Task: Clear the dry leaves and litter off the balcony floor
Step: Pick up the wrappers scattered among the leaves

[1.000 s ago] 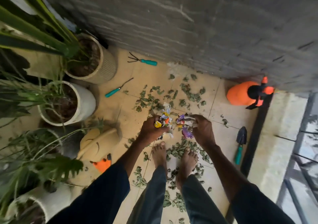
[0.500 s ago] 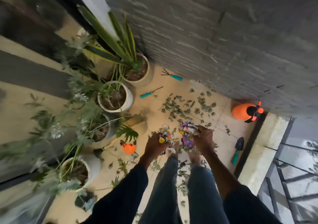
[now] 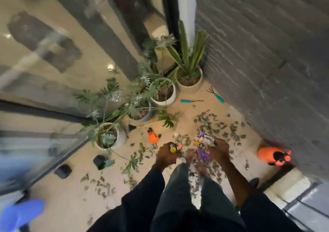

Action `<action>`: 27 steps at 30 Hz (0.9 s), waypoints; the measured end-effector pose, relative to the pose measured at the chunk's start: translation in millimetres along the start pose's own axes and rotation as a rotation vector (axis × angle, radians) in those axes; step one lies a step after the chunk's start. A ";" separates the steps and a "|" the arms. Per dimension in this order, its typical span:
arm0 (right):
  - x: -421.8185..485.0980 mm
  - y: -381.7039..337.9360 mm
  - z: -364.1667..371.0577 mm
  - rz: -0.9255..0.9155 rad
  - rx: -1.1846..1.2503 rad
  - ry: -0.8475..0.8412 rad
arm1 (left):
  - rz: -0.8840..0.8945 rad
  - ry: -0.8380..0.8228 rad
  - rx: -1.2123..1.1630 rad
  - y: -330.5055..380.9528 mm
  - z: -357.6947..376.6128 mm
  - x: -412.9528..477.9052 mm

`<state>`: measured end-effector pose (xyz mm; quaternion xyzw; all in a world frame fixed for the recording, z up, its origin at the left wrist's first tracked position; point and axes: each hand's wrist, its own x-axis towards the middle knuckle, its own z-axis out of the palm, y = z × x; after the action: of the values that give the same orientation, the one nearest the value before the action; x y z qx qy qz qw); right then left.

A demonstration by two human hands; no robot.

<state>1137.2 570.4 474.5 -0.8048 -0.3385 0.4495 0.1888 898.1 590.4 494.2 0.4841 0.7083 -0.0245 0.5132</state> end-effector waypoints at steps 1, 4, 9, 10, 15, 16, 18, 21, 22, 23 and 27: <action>-3.1 -6.6 0.5 -0.036 -0.041 -0.029 | 0.004 0.030 -0.033 -5.6 -6.7 -10.5; -17.7 -33.9 6.6 -0.130 -0.151 -0.174 | -0.018 0.113 -0.159 -29.5 -21.1 -42.0; -61.5 -76.7 51.5 -0.298 -0.208 -0.298 | -0.158 0.260 -0.420 -100.8 -26.7 -95.3; -71.5 -83.6 64.6 -0.346 -0.253 -0.342 | -0.209 0.306 -0.480 -118.9 -25.8 -105.7; -127.0 -114.1 139.6 -0.490 -0.459 -0.507 | -0.355 0.457 -0.687 -210.7 -26.6 -151.3; -139.4 -119.1 157.0 -0.519 -0.483 -0.536 | -0.368 0.489 -0.730 -224.7 -32.1 -162.1; -162.6 -128.6 196.0 -0.590 -0.512 -0.597 | -0.395 0.524 -0.787 -252.6 -43.1 -181.3; -201.6 -140.1 255.5 -0.649 -0.578 -0.663 | -0.436 0.531 -0.810 -299.9 -58.6 -204.6; -217.2 -143.5 277.1 -0.660 -0.601 -0.678 | -0.439 0.524 -0.809 -319.5 -63.8 -211.8; -230.6 -145.6 299.4 -0.672 -0.620 -0.694 | -0.444 0.520 -0.810 -341.7 -69.2 -218.1; -296.2 -152.7 385.0 -0.733 -0.695 -0.738 | -0.496 0.538 -0.902 -417.2 -108.3 -264.7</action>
<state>643.5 465.4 541.8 -0.4423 -0.7621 0.4674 -0.0714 526.5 252.0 551.2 0.0262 0.8464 0.2841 0.4496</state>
